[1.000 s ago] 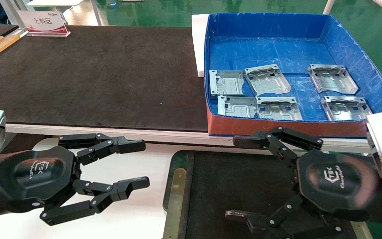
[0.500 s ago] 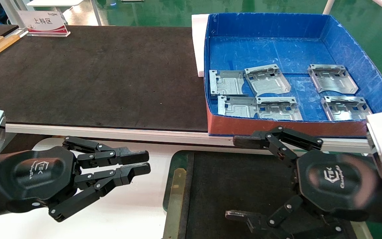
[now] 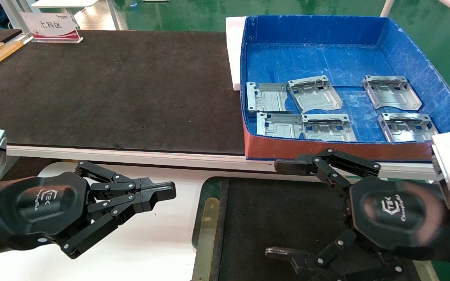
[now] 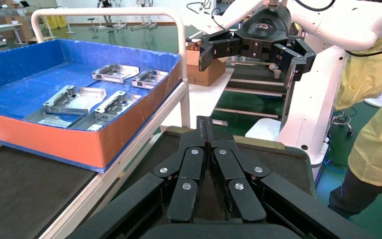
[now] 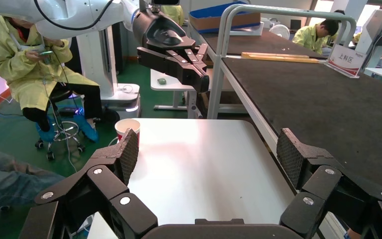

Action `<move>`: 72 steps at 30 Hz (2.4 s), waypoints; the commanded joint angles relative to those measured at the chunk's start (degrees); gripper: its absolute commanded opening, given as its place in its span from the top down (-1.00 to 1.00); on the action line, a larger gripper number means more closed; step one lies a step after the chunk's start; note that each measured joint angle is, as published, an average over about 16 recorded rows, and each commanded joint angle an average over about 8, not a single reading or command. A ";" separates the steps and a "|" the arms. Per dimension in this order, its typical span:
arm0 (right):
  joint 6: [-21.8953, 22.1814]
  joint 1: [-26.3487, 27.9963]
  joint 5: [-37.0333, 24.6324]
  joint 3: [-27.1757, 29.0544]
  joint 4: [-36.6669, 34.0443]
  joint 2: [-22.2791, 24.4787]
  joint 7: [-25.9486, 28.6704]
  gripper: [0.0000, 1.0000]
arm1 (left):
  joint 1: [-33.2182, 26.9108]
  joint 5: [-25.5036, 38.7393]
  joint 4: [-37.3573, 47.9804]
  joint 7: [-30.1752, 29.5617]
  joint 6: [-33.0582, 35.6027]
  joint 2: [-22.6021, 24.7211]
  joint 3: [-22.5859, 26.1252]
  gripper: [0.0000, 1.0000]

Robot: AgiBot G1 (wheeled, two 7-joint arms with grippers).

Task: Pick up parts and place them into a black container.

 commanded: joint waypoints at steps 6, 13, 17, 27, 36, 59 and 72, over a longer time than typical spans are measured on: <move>0.04 0.93 -0.26 -0.16 0.19 -0.24 0.34 -1.00 | 0.00 0.00 0.00 0.00 0.00 0.00 0.00 -1.00; 2.37 5.46 -2.34 -0.65 -1.32 -1.52 2.12 -1.00 | 0.00 0.00 0.00 0.00 0.00 0.00 0.00 -1.00; 4.55 8.41 -4.53 -1.07 -4.46 -2.50 2.68 -1.00 | 0.00 0.00 0.00 0.00 0.00 0.00 0.00 -1.00; 9.42 16.44 -12.39 -2.73 -20.09 -5.54 -0.71 -1.00 | 0.00 0.00 0.00 0.00 0.00 0.00 0.00 -1.00; 13.73 24.50 -18.10 -4.35 -38.93 -9.46 -5.32 -1.00 | 0.00 0.00 0.00 0.00 0.00 0.00 0.00 -1.00; 34.75 39.33 -27.70 -9.04 -71.48 -20.83 -4.39 -1.00 | 0.00 0.00 0.00 0.00 0.00 0.00 0.00 -1.00; 41.48 43.33 -35.02 -14.10 -76.83 -24.42 5.65 -1.00 | 0.00 0.00 0.00 0.00 0.00 0.00 0.00 -1.00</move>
